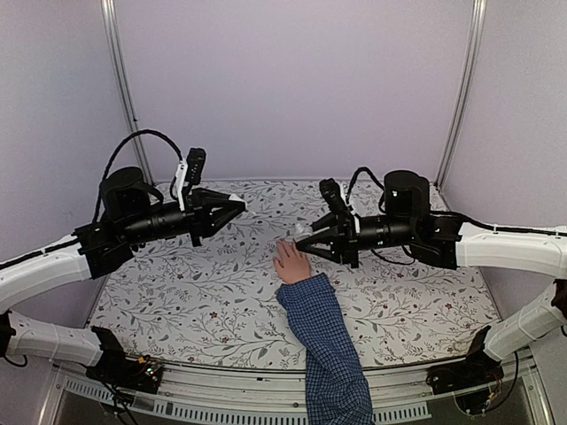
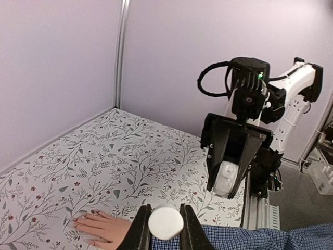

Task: Paint the nails
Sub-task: Paint the nail polish on the nail.

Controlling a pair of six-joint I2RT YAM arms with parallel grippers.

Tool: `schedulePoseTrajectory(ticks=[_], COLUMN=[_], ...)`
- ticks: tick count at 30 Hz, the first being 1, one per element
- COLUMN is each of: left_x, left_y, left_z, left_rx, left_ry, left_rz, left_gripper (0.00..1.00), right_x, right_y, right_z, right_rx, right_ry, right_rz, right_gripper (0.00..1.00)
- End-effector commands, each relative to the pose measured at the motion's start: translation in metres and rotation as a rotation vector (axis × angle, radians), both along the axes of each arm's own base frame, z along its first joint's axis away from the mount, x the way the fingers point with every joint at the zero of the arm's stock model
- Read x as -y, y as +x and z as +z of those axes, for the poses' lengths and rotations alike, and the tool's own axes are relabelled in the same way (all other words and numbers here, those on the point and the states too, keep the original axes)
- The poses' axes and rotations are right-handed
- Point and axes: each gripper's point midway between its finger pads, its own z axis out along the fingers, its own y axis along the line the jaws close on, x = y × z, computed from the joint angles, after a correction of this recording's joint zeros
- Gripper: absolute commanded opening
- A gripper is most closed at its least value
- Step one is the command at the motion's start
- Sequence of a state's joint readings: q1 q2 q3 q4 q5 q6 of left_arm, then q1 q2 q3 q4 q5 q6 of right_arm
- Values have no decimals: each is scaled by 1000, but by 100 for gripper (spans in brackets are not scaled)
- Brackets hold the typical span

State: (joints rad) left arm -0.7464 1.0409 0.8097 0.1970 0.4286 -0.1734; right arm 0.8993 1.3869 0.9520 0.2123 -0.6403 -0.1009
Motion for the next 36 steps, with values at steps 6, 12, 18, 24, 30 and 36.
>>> schedulePoseTrajectory(ticks=[6,12,18,24,30,36], left_x=[-23,-27,-31,-45,-44,-48], left_y=[44,52,67,96,122,134], left_z=[-53,-99,-138,-163,-188,-203], left_rx=[-120,-147,-191,-253,-305,-324], left_ry=[-57,-19,7,-6,12,-11], left_rz=[217,261,259,271,230,219], left_gripper=[0,0,0,0,0,0], right_x=[37,50,48,26,14,14], right_y=[42,78,118,152,189,224], right_z=[36,35,28,18,15,12], right_rx=[58,65,76,95,116,158], right_ry=[176,215,241,223,228,241], right_rz=[-159,-248,-271,-237,-215,-216], right_gripper=[0,0,0,0,0,0])
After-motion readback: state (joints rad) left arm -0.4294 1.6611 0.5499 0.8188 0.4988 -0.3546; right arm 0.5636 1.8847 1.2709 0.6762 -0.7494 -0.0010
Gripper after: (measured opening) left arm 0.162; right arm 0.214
